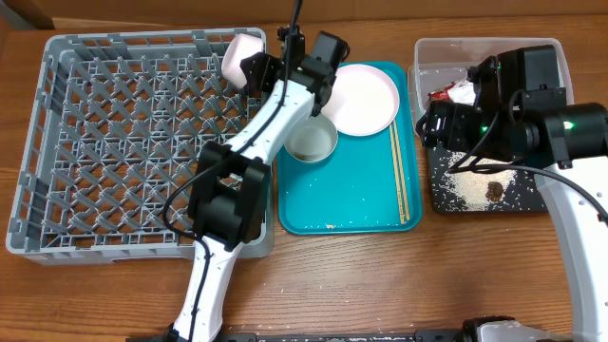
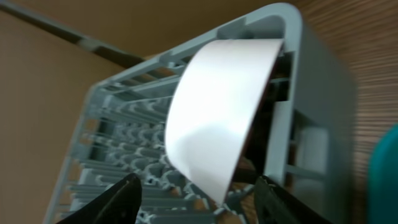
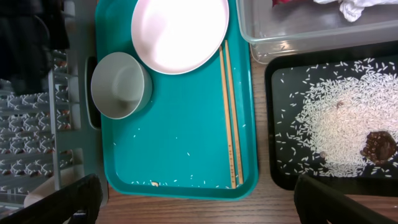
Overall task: Sort waste into correct bins and load items into the dishwasher
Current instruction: 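Reach the left gripper to the grey-green bowl and grasp its rim, then carry the grey-green bowl into the dish rack and release it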
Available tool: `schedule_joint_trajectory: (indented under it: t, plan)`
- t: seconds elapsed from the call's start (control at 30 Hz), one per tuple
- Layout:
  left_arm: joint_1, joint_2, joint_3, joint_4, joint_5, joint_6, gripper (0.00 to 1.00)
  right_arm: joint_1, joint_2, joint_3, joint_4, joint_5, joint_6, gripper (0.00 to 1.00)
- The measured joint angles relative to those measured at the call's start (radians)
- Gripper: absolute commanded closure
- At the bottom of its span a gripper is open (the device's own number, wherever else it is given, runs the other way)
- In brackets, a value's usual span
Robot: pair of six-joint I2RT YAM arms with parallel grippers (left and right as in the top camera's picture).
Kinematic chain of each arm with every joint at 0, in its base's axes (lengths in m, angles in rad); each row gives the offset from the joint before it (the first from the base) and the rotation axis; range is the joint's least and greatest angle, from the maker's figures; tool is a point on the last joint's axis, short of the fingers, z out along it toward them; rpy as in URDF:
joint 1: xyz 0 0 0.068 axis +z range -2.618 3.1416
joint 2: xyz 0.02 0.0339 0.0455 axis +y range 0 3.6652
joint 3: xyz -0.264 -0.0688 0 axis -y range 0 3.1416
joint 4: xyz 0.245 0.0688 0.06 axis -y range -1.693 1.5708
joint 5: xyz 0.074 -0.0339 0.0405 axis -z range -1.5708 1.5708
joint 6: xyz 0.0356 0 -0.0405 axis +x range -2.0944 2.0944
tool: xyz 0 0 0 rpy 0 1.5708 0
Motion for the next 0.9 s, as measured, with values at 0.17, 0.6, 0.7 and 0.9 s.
schedule_joint_trajectory:
  t: [0.17,0.6,0.7,0.9]
  plan:
    - [-0.001,-0.046,0.016,-0.119,0.359,-0.027,0.28,0.0,0.0,0.0,0.0,0.001,0.0,0.0]
    - [-0.011,-0.174,0.015,-0.367,0.998,0.026,0.28,0.0,0.0,0.0,0.0,0.0,0.0,0.0]
    - [0.001,-0.171,0.0,-0.343,1.026,0.074,0.27,0.0,0.0,0.0,0.0,0.001,0.001,0.0]
    - [0.06,-0.157,-0.003,-0.274,1.049,0.164,0.27,0.0,0.0,0.0,0.0,0.001,0.0,0.0]
